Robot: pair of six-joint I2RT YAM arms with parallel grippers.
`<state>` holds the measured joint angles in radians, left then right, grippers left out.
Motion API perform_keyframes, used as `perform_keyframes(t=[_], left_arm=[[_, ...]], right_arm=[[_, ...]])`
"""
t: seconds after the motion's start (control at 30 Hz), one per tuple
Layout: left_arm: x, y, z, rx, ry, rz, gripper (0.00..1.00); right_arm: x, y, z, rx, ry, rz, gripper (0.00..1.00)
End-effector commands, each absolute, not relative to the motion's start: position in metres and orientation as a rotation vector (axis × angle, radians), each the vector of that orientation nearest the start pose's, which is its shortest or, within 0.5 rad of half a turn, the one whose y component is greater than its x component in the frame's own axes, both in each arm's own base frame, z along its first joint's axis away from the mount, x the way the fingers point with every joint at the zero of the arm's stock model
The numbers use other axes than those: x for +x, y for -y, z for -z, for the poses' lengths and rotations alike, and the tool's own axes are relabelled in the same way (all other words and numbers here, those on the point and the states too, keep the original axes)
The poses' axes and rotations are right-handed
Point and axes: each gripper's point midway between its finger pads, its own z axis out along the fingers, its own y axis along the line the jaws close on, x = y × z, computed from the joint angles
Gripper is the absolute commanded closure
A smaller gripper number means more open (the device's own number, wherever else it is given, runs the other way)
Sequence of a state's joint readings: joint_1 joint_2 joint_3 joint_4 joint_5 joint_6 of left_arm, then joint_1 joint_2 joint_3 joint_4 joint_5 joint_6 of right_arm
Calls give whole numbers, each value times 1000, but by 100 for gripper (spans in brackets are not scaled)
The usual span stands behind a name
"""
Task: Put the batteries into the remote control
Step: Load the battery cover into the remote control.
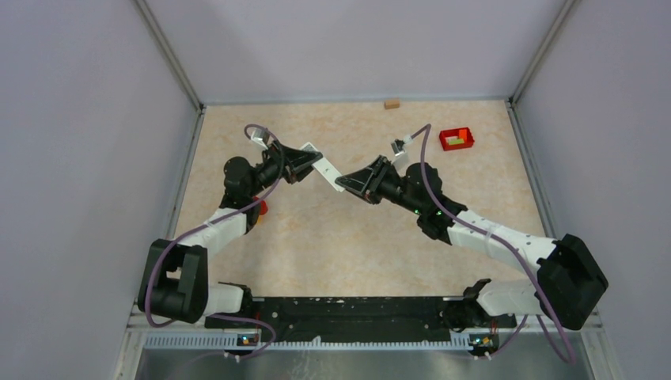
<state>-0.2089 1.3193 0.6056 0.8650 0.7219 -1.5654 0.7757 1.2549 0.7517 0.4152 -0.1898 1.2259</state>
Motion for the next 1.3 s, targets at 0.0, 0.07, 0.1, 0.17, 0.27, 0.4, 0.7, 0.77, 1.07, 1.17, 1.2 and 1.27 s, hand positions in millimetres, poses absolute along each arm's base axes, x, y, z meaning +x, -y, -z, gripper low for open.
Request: perform_keyframes(t=[0.0,0.07,0.1,0.17,0.27,0.4,0.7,0.77,1.07,1.17,1.2,1.27], left_arm=[[303,220,-314,-330,-1637,1921,100],[300,221,-316,-303,-1629,1920,100],[299,221,-317,-288,-1626,1918,100],[293,223,-319,-246,-1618,1914,100],[283,227,-321,-181,-1622,1905,100],[269,233,-317,-124,-1646,1894,100],[245,238,-309,-51,-1645,1887,100],[241,240,-309,-32,-1636,1894,100],[230,240,-320,56,-1523,1890,100],[227,242,-320,78,-1518,1892,100],[226,243,-319,79,-1523,1894,100],[226,244,-316,71,-1535,1893,100]], right_arm=[[250,-350,-265,183,-1923,-1575,78],[255,-353,-260,196,-1937,-1564,78],[257,-355,-259,202,-1941,-1564,79],[263,-360,-257,221,-1950,-1563,79],[270,-368,-258,236,-1949,-1580,81],[278,-379,-262,233,-1942,-1607,82],[288,-386,-274,263,-1875,-1717,82],[289,-387,-277,278,-1862,-1745,80],[287,-392,-278,371,-1859,-1866,74],[289,-391,-280,380,-1850,-1863,70],[290,-391,-280,382,-1847,-1860,69],[292,-391,-280,382,-1847,-1848,68]])
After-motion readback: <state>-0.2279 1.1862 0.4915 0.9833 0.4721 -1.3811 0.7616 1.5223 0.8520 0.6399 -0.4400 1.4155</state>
